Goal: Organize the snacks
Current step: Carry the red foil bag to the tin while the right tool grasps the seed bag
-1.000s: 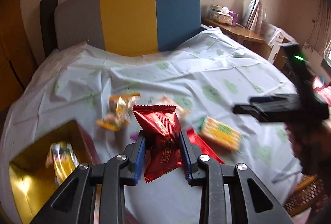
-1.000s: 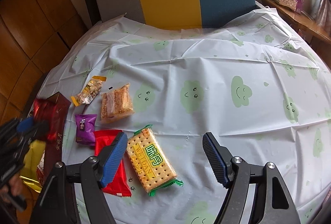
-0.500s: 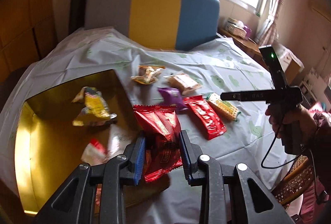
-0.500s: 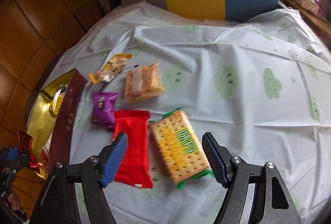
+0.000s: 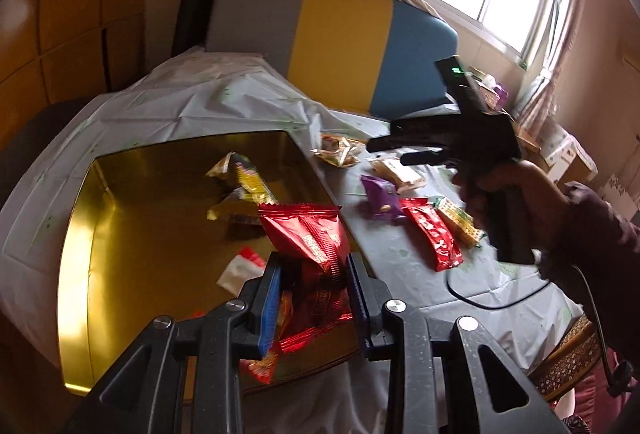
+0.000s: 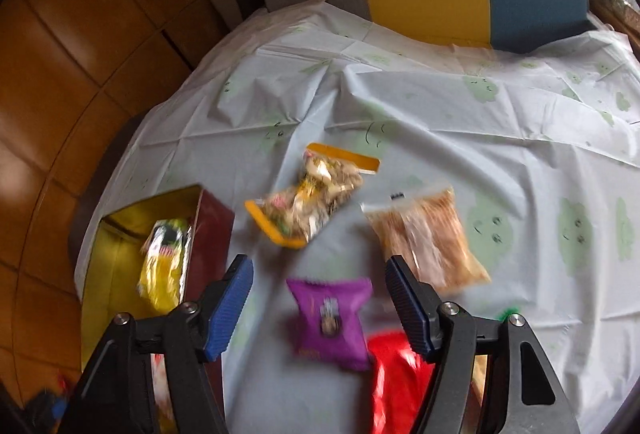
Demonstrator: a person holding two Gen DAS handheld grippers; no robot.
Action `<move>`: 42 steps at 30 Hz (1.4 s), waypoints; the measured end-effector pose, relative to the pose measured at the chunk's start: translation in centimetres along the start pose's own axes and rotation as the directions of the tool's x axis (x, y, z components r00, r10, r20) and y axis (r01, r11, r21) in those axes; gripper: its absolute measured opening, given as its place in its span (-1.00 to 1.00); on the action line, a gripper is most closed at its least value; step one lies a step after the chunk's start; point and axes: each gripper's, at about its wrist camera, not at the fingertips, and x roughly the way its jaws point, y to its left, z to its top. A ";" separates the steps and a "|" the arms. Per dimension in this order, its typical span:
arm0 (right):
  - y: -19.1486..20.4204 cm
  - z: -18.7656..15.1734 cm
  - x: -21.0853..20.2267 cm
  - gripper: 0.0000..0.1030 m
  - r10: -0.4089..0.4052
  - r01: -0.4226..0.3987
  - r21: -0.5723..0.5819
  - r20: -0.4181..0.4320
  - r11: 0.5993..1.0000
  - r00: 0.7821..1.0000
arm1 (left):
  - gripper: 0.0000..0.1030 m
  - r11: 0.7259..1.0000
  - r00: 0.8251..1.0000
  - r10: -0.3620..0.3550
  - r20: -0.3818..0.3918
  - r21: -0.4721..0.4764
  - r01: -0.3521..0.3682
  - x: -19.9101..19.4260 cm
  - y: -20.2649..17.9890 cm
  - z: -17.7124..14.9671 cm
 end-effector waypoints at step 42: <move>3.4 -14.1 -3.9 -0.26 -0.036 -0.028 -0.432 -0.139 0.901 0.990 | -0.40 0.940 0.995 0.066 -0.073 -0.330 -0.086 0.4 10.2 0.3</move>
